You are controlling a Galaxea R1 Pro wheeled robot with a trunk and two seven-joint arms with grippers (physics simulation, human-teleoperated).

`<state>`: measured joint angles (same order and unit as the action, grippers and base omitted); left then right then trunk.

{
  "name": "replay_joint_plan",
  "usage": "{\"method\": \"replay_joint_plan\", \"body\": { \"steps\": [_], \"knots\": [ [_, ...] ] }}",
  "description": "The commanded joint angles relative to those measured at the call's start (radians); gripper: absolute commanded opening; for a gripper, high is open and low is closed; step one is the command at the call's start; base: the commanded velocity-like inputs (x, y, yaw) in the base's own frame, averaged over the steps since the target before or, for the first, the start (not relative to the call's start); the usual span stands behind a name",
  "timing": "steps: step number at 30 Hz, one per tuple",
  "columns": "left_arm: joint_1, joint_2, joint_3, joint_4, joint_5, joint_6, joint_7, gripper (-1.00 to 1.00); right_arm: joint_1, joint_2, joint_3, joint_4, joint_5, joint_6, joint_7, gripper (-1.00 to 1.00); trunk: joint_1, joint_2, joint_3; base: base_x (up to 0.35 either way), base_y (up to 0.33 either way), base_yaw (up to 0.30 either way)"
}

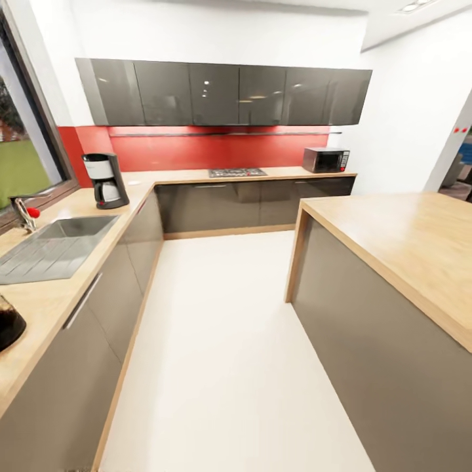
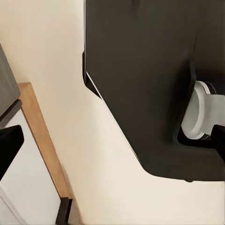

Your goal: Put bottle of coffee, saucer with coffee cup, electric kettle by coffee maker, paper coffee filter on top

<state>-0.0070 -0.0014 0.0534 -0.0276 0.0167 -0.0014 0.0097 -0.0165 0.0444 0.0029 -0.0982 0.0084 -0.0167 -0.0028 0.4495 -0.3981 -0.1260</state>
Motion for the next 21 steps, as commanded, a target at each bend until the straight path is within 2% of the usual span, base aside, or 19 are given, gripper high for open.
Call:
{"method": "replay_joint_plan", "body": {
  "steps": [1,21],
  "knots": [
    [-0.001,0.000,0.005,0.000,0.002,0.000,0.001,1.00,0.000,0.000,0.000,0.000,0.001,-0.002,0.000,1.00,0.000,-0.002,-0.003,0.000,0.000,0.268],
    [-0.001,0.000,0.005,0.000,0.002,0.000,0.001,1.00,0.000,0.000,0.000,0.000,0.001,-0.002,0.000,1.00,0.000,-0.002,-0.015,0.000,0.000,0.268]
  ]
}}
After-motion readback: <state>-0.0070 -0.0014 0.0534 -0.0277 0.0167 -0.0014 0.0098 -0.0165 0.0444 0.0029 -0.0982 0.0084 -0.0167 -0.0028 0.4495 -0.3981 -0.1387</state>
